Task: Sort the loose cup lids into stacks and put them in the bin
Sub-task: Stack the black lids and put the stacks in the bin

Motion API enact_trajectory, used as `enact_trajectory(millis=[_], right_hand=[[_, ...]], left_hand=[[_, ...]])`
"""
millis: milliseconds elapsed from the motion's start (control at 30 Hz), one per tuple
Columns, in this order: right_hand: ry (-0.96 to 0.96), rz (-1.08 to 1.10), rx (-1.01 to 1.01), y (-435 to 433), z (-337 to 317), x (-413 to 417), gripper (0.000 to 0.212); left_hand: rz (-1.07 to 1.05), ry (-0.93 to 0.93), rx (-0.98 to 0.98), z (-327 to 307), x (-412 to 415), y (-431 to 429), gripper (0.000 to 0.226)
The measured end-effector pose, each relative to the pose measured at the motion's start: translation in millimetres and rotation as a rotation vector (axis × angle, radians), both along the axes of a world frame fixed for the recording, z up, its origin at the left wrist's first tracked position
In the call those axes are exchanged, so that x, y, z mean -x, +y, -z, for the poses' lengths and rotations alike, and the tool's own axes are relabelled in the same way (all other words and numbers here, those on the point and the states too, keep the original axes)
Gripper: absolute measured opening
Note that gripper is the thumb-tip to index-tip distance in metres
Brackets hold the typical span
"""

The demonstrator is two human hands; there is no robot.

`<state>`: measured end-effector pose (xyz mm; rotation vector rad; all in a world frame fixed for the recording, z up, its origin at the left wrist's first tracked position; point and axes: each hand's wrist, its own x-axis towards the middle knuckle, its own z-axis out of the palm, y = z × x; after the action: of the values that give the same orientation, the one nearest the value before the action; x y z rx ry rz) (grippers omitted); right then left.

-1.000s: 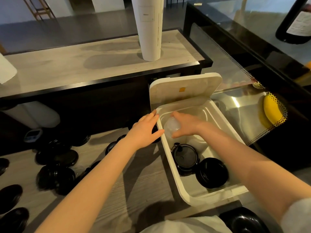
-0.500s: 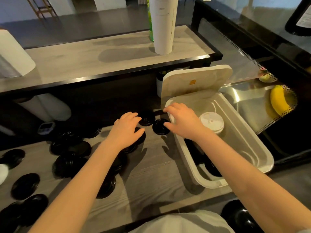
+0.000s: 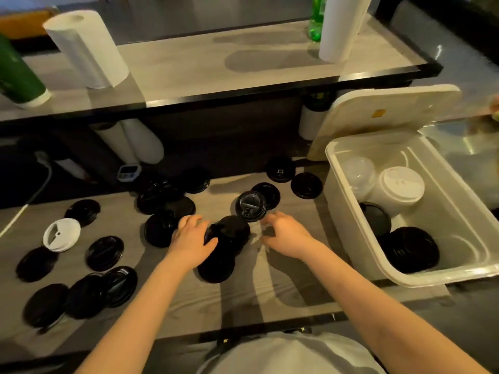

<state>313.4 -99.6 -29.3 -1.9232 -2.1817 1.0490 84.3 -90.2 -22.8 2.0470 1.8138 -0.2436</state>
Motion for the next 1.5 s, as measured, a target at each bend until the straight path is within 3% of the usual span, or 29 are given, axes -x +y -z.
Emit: enact_trajectory(millis=[67, 200, 333, 400, 533, 667, 767, 1000, 1200, 1267, 1367, 1500], right_hand=[[0.050, 0.057, 0.136, 1.2, 11.3, 18.2, 0.050], [0.188, 0.369, 0.381, 14.6, 30.4, 50.9, 0.069], [0.363, 0.694, 0.443, 29.9, 47.2, 72.3, 0.082], [0.361, 0.727, 0.441, 35.3, 54.0, 79.1, 0.076], [0.437, 0.815, 0.414, 36.3, 63.9, 81.4, 0.034], [0.674, 0.980, 0.438, 27.2, 61.1, 70.0, 0.035], [0.786, 1.015, 0.421, 21.7, 55.4, 59.7, 0.021], [1.069, 1.094, 0.230, 11.0, 25.2, 31.2, 0.015], [1.048, 1.037, 0.118, 8.0, 4.1, 8.0, 0.017], [1.067, 0.977, 0.103, 8.0, -3.2, 3.5, 0.021], [1.090, 0.837, 0.104, 7.5, -13.9, -1.9, 0.026], [1.095, 0.622, 0.093, 5.8, -29.1, -5.6, 0.029]], left_hand=[[-0.026, 0.000, 0.049, 9.1, 12.7, -6.4, 0.060], [-0.032, 0.007, 0.068, 18.9, 19.0, -7.1, 0.066], [0.021, 0.011, 0.044, 21.8, 10.3, 0.6, 0.074], [0.061, 0.022, 0.056, 25.1, 5.2, 2.0, 0.077], [0.113, 0.048, 0.094, 33.2, 0.5, 1.6, 0.091], [0.168, 0.098, 0.055, 39.6, 1.9, 0.8, 0.085], [0.214, 0.107, 0.011, 42.5, 1.3, -0.7, 0.071], [0.283, 0.111, -0.093, 47.4, 3.6, -6.6, 0.054], [0.300, -0.126, -0.291, 45.7, 6.4, -12.0, 0.019], [0.161, -0.247, -0.308, 33.4, 1.8, -12.0, 0.020], [-0.212, -0.506, -0.291, 8.9, -5.8, -8.5, 0.020], [-0.442, -0.934, -0.168, -17.1, -22.6, -4.1, 0.007]])
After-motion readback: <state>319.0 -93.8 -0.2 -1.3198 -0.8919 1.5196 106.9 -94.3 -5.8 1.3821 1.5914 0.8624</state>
